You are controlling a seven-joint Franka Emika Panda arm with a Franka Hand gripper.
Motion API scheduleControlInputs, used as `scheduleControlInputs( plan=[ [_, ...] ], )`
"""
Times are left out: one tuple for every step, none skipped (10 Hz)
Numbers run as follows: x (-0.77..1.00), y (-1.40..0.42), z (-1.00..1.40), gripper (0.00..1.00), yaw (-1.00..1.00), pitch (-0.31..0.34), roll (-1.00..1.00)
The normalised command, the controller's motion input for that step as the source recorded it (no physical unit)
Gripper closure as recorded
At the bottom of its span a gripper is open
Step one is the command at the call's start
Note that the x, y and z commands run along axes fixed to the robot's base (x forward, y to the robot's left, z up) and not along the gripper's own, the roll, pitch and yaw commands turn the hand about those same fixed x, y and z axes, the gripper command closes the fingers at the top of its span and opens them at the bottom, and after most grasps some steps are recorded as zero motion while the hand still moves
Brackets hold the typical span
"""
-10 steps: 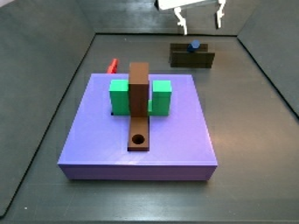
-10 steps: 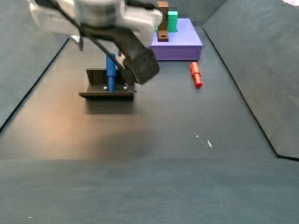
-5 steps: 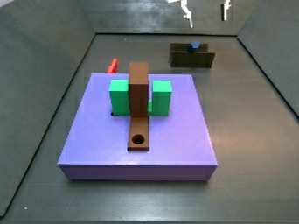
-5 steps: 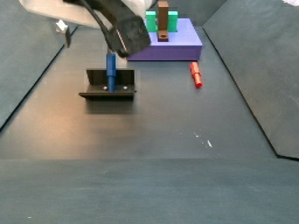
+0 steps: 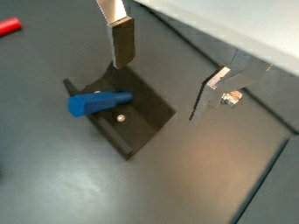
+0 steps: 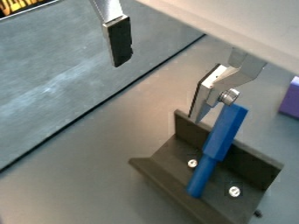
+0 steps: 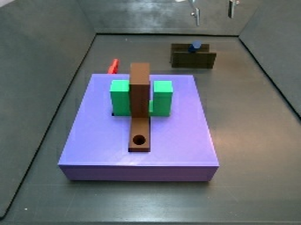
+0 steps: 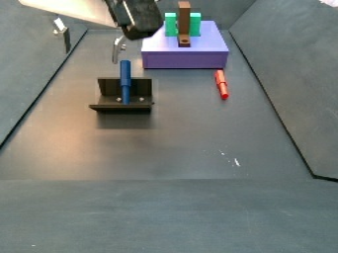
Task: Pick up the blue object. Move up. Place the blue object on the fixture. Regrasp the blue object. Move to above the board. Insert the blue object.
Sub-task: Regrasp the blue object.
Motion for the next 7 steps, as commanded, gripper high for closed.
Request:
scheduleControlInputs(
  plan=[
    [0.08,0.00,0.01,0.00,0.24,0.000,1.00],
    [0.08,0.00,0.01,0.00,0.24,0.000,1.00],
    [0.07,0.00,0.02,0.00,0.23,0.006,1.00],
    [0.07,0.00,0.02,0.00,0.22,0.023,1.00],
    [0.00,-0.15,0.00,0.00,0.09,0.137,1.00],
    [0.00,-0.19,0.01,0.00,0.05,0.211,1.00],
    [0.03,-0.27,0.00,0.00,0.02,0.234,1.00]
  ],
)
